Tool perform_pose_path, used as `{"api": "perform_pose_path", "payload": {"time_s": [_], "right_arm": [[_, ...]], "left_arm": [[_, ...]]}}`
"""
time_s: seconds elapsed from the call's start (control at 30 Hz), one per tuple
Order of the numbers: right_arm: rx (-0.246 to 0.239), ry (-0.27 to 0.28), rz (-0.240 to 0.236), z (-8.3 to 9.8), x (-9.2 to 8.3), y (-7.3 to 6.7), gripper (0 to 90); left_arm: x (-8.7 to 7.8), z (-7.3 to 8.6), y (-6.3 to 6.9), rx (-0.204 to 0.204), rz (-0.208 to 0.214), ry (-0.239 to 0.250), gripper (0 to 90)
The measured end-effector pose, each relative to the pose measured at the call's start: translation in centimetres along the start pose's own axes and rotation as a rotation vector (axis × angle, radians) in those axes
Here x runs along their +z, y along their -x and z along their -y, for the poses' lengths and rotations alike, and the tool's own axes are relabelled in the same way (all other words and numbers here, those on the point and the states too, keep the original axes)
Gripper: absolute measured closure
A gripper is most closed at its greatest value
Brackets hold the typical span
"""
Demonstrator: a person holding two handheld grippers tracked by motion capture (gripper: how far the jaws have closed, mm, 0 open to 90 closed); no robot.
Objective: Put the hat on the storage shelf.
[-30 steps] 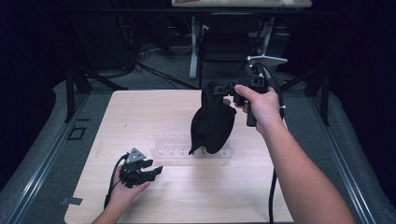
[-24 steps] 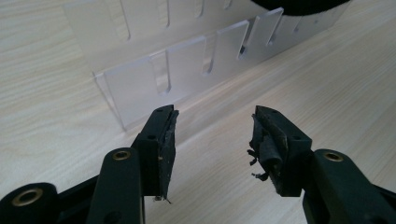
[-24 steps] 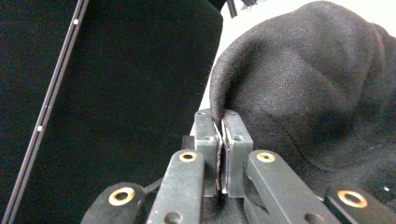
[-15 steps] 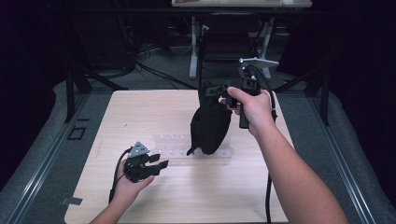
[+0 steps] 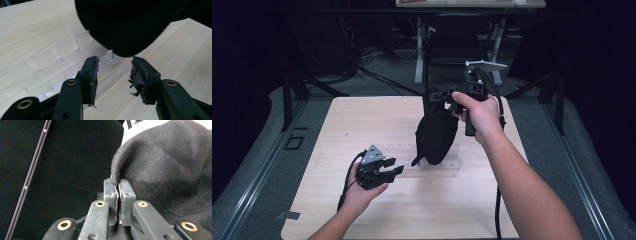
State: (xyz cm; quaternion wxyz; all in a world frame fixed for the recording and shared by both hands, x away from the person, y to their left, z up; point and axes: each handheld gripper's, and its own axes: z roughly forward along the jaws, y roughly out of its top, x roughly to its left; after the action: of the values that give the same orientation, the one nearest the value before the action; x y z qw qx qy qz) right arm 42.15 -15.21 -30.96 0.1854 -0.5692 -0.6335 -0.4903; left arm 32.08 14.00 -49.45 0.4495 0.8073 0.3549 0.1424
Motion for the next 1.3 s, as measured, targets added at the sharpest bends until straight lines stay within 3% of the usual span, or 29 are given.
{"api": "perform_pose_path", "payload": {"time_s": [0.2,0.43,0.63,0.87,1.07,1.3], "right_arm": [[-0.001,0.003,-0.004,0.0,0.1,0.0,86.3],[0.001,0.009,-0.007,0.1,0.2,0.0,86.1],[0.0,0.009,-0.008,0.0,0.2,0.0,86.1],[-0.004,0.01,-0.008,0.1,0.3,-0.1,85.2],[-0.013,0.006,-0.005,0.2,0.3,-0.3,83.7],[-0.042,0.009,-0.01,0.4,0.2,-1.1,80.0]], "left_arm": [[0.6,-1.1,1.6,0.061,0.004,0.004,57.8],[1.2,-1.8,2.7,0.097,0.014,0.014,61.1],[1.5,-2.2,3.2,0.11,0.012,0.012,65.0],[1.8,-2.6,3.6,0.125,-0.01,0.039,77.6],[1.7,-2.5,3.9,0.16,-0.038,0.03,80.8],[1.6,-2.4,3.7,0.148,-0.036,0.033,81.3]]}}
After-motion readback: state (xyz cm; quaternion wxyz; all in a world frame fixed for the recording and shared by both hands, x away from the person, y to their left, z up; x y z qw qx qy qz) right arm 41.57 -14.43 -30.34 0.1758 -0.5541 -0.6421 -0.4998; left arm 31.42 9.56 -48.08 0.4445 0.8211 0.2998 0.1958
